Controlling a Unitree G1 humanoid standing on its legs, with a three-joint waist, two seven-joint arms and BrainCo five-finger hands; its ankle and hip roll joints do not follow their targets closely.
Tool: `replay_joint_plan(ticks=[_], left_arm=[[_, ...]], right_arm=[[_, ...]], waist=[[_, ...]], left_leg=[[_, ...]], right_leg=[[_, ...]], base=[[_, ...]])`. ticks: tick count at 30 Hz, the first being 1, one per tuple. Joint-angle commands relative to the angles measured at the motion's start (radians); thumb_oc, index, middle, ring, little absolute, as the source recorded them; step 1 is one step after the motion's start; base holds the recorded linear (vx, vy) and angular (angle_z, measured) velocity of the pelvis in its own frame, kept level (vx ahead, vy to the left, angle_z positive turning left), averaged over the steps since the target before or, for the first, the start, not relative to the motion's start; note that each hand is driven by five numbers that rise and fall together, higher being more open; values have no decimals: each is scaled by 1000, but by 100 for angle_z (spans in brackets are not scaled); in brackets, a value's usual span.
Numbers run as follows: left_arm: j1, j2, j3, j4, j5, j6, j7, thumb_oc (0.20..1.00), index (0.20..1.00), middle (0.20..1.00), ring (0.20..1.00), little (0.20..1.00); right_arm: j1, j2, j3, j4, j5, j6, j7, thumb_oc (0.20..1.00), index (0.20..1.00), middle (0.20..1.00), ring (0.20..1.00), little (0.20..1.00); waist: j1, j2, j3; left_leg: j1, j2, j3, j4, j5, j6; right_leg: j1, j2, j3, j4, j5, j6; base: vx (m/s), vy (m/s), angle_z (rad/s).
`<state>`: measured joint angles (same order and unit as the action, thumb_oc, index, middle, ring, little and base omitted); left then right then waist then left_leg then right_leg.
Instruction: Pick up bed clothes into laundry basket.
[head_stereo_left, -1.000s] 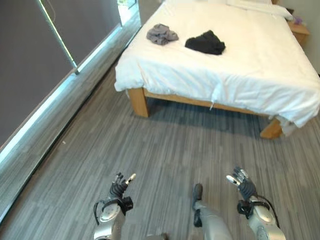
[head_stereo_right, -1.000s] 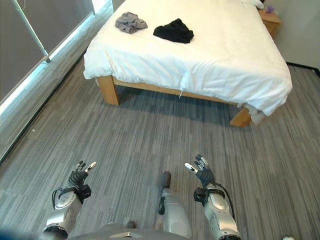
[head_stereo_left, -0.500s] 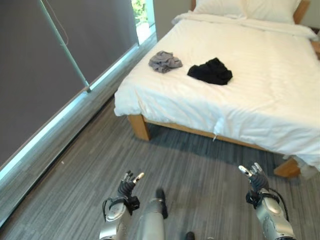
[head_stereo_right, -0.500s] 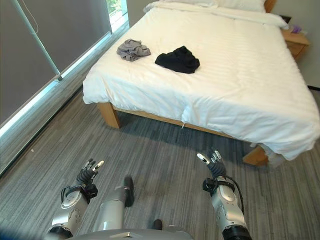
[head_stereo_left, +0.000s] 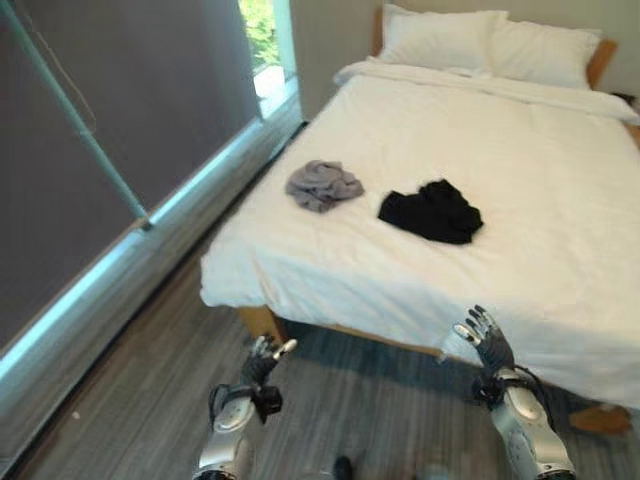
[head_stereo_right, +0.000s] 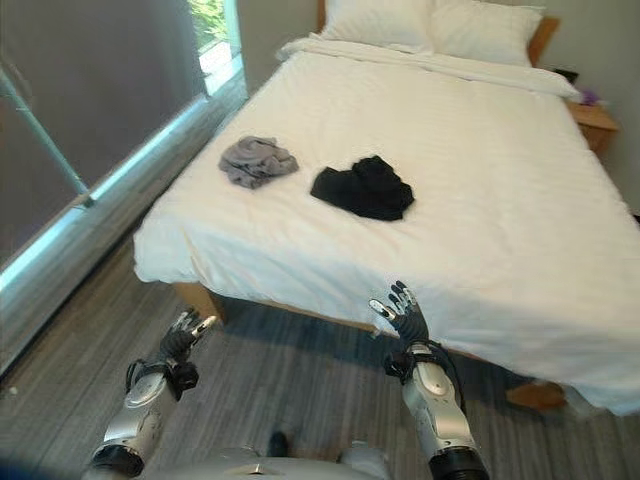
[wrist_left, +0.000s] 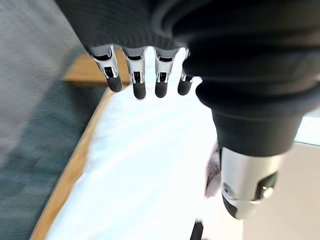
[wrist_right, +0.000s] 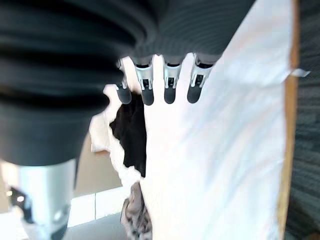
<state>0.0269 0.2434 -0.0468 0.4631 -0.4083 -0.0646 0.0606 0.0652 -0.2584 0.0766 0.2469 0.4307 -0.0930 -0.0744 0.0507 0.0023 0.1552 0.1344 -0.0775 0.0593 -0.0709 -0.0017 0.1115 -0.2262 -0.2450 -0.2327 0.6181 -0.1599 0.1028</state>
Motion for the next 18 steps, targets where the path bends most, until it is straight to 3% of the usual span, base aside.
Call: replay_joint_plan(ticks=[1,2,3,4,6,7,9,11,15,18], left_arm=[[26,62,10,-65,39,-35,-15,1000,1000,1000,1000,1000],[20,74,4,-51,63,-42,-21,1000,1000,1000,1000,1000],[15,83,5,-46,81,-38,-21,1000,1000,1000,1000,1000],[28,72,4,-61,91,-35,-31,1000,1000,1000,1000,1000],[48,54,8,-58,76,-38,-39,1000,1000,1000,1000,1000],[75,45,7,-68,59,-35,-54,1000,1000,1000,1000,1000],[76,44,7,-69,59,-34,-54,1000,1000,1000,1000,1000],[123,46,-7,-92,65,-25,-92,1000,1000,1000,1000,1000],[147,63,-59,-88,44,-22,-114,1000,1000,1000,1000,1000],[159,78,-104,-112,18,-20,-121,1000,1000,1000,1000,1000]], right_arm=[[-52,-17,-69,-54,-38,-39,17,1000,1000,1000,1000,1000],[-66,-72,-93,-100,-87,-54,14,1000,1000,1000,1000,1000],[-47,-96,-114,-128,-98,-53,13,1000,1000,1000,1000,1000],[-43,-122,-117,-157,-117,-39,32,1000,1000,1000,1000,1000],[-76,-168,-130,-213,-131,-38,51,1000,1000,1000,1000,1000],[-131,-243,-146,-206,-185,-25,37,1000,1000,1000,1000,1000],[-133,-244,-144,-204,-185,-26,36,1000,1000,1000,1000,1000],[-195,-380,-185,-212,-296,-4,17,1000,1000,1000,1000,1000],[-349,-576,-166,-50,-406,41,-32,1000,1000,1000,1000,1000],[-550,-679,-14,182,-450,63,-36,1000,1000,1000,1000,1000]], waist=[[16,-39,20],[-9,-69,19],[-9,-78,26],[5,-93,20],[22,-102,3],[41,-108,-12],[38,-106,-12],[57,-114,-25],[80,-124,-24],[98,-127,-15]], left_leg=[[-26,96,39,1,33,-58],[11,77,-24,-15,3,-75],[17,75,-47,-8,-7,-77],[13,74,-44,-10,-8,-75],[9,86,-43,-15,-7,-80],[-7,89,-59,-16,2,-89],[-7,90,-62,-16,1,-89],[-26,99,-74,-16,1,-100],[-37,109,-100,-16,-1,-111],[-46,111,-110,-16,5,-118]], right_leg=[[133,16,30,-343,344,15],[112,81,133,-567,344,29],[155,99,182,-560,324,27],[176,87,166,-568,336,40],[199,92,150,-590,329,32],[225,105,123,-642,319,21],[228,106,120,-645,321,21],[260,125,101,-695,305,11],[278,136,81,-705,293,5],[278,141,69,-705,291,2]], base=[[449,-157,106],[405,-129,83],[448,-179,94],[180,-105,100],[177,-155,98],[167,-134,8],[77,-84,-39],[107,-120,15],[60,-73,8],[1,-47,10]])
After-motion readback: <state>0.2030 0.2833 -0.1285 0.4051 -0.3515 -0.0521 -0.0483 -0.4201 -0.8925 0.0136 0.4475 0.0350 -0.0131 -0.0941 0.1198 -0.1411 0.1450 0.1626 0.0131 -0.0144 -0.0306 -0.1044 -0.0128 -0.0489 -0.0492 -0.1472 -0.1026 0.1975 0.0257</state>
